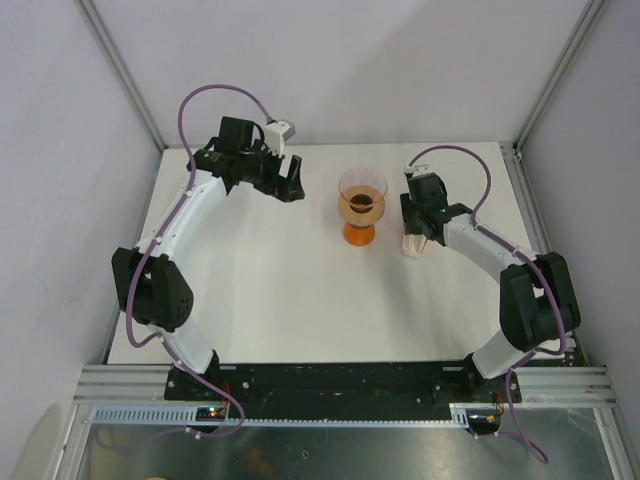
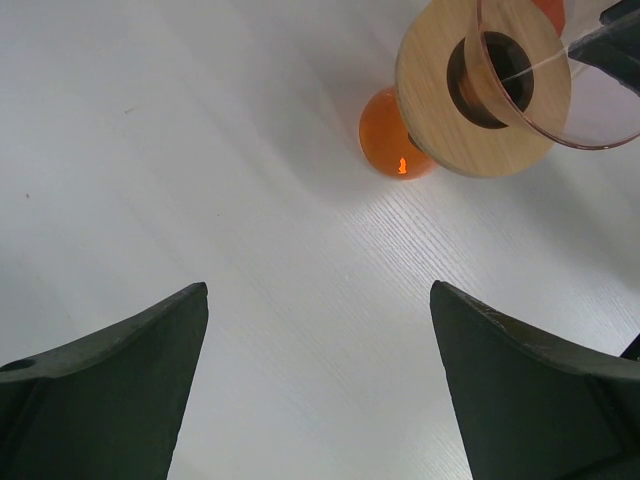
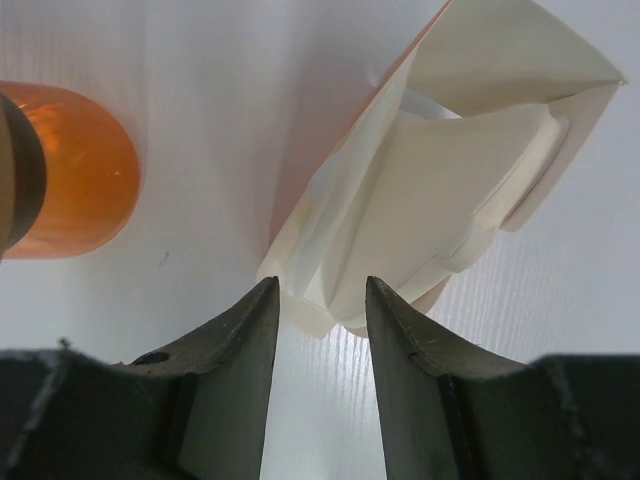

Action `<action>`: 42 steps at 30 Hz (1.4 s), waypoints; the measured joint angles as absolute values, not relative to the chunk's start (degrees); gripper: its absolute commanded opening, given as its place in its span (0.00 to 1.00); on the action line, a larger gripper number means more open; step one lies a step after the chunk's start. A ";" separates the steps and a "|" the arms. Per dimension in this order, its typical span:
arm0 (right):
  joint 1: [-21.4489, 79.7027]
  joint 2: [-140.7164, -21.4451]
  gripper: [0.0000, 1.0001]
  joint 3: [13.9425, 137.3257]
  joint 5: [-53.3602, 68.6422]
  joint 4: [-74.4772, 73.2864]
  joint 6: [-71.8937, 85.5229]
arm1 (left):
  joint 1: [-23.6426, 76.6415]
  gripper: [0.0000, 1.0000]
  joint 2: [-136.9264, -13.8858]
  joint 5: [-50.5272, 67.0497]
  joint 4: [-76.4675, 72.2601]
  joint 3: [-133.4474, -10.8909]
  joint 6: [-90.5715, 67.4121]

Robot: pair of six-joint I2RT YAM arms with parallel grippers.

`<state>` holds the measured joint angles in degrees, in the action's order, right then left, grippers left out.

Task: Place the coffee filter in the dripper
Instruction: Pick up the coffee filter from the coffee filter holder.

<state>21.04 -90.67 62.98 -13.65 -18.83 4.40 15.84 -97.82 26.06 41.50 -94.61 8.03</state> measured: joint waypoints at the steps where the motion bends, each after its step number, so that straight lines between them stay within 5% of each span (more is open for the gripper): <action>1: 21.08 -91.02 0.46 62.85 -13.87 -18.65 4.47 | 15.81 0.96 -97.82 26.15 41.50 -94.61 8.03; 42: 24.71 -94.54 0.44 61.91 -21.61 -17.50 5.02 | 14.59 0.97 -97.82 29.21 41.47 -94.61 8.05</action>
